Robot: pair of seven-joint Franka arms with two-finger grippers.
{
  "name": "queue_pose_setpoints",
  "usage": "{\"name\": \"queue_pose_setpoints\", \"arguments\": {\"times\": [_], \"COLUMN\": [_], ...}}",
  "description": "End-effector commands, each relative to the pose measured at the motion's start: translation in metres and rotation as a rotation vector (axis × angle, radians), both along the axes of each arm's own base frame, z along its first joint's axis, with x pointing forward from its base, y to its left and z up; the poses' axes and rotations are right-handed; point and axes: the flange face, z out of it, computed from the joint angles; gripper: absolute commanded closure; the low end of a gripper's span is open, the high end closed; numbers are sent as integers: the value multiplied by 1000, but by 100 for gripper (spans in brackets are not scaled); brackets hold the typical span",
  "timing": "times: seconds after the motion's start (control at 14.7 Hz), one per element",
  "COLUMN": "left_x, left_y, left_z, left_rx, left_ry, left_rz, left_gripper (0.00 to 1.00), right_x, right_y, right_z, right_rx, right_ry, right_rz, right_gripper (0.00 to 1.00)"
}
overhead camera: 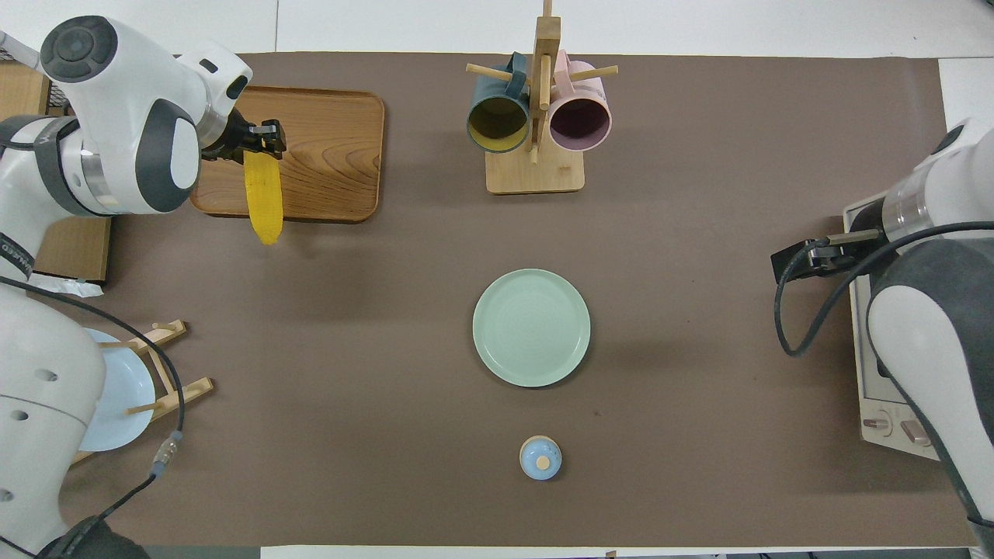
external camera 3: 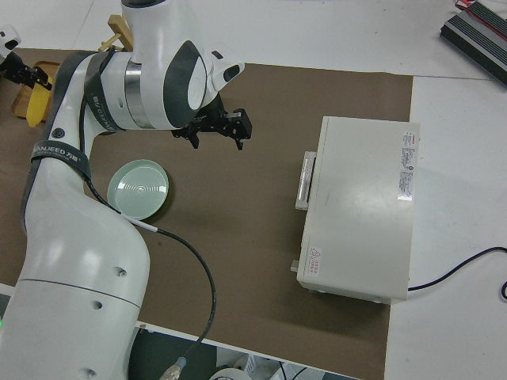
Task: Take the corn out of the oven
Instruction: 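Carry the corn to the wooden tray and lower it with the left gripper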
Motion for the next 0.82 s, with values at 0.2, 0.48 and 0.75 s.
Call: {"name": "queue_pose_setpoints", "arguments": {"times": [0.2,0.48,0.75], "left_x": [23,27,21], "left_y": [-34,-36,-29], "left_z": [-34,-37,-1], "left_rx": [-28,-28,-29], "left_ry": [-47,-49,-27], "left_rz": [-51,-54,-49], "left_gripper": [100,100,0], "right_x": [0,9,11], "right_y": [-7,-11,-15], "right_z": [7,-4,-3], "right_rx": [20,20,17], "right_ry": [-8,20,64], "right_rz": [-21,-27,-34], "right_gripper": [0,0,0]}}
